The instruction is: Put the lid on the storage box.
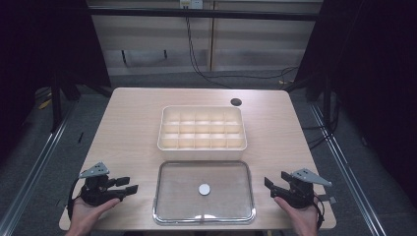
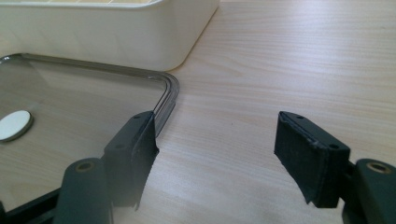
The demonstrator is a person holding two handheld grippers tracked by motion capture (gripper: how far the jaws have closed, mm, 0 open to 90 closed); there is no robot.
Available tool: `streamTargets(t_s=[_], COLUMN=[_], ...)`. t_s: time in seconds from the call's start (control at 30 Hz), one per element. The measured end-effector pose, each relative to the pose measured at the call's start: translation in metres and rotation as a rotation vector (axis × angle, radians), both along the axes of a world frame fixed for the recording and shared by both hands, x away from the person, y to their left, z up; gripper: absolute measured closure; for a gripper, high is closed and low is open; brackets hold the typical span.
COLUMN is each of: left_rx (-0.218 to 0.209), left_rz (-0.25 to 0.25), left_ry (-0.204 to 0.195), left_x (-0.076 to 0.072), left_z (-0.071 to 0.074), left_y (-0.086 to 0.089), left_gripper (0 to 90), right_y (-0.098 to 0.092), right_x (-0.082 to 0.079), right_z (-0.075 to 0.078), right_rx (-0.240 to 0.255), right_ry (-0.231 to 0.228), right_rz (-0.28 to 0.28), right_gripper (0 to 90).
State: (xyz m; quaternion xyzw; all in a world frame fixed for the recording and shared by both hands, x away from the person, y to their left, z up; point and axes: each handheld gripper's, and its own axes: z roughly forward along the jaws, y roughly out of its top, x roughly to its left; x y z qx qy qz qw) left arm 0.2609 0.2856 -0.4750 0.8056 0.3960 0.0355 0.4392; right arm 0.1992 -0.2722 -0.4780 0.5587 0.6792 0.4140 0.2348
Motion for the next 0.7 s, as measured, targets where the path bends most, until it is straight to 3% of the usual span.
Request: streamTargets(t_s=[0.17, 0.37, 0.43, 0.53, 0.6, 0.7], left_rx=[0.023, -0.039, -0.057, -0.054, -0.042, -0.014], left_rz=[0.004, -0.01, -0.004, -0.002, -0.021, -0.034], left_ry=[-0.006, 0.008, 0.016, 0.02, 0.007, -0.017], left_x=[-0.001, -0.003, -0.004, -0.004, -0.005, -0.006], left_z=[0.001, 0.002, 0.003, 0.006, 0.008, 0.012], left_y=[0.0, 0.002, 0.002, 0.0, -0.002, -0.007], left_gripper=[44.7, 45.5, 49.5, 53.8, 54.4, 54.3], right_y=[-0.001, -0.001, -0.002, -0.002, -0.001, 0.001], right_x=[-0.001, -0.002, -0.002, -0.003, -0.003, -0.002], right_z=[0.001, 0.007, 0.01, 0.014, 0.016, 0.018], right_rx=[0.03, 0.049, 0.066, 0.104, 0.113, 0.129], right_ry=[0.026, 0.042, 0.043, 0.039, 0.043, 0.044], right_rz=[0.008, 0.042, 0.058, 0.071, 0.076, 0.091], right_gripper=[32.2, 34.6, 36.1, 37.8, 44.3, 45.7])
